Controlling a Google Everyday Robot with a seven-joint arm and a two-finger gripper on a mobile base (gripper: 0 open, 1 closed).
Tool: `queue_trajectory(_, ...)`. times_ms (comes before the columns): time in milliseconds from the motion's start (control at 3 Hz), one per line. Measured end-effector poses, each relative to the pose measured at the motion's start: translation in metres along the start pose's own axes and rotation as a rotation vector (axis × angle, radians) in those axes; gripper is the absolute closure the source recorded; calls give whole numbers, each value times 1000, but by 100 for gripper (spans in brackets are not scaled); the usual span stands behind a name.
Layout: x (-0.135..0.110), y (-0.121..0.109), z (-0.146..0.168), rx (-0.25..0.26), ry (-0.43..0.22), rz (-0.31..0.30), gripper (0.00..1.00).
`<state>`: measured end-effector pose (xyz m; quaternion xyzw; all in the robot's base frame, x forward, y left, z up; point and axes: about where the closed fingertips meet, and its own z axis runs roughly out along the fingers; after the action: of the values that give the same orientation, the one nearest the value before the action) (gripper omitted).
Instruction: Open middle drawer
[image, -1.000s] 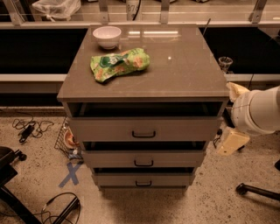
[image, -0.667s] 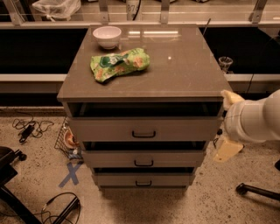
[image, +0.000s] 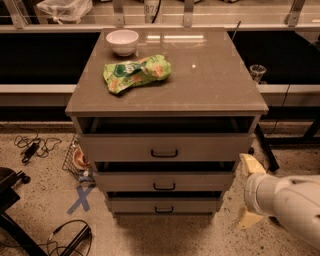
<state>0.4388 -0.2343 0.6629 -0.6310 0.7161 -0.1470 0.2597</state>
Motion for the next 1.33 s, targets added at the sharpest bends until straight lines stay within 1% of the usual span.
queue_trajectory(333, 3, 17, 59, 40, -84, -63, 0)
queue_trajectory(667, -2, 23, 93, 42, -133, -103, 0)
queue_trajectory(1000, -6, 32, 126, 14, -161, -131, 0)
queue_trajectory(1333, -6, 32, 126, 14, -161, -131, 0)
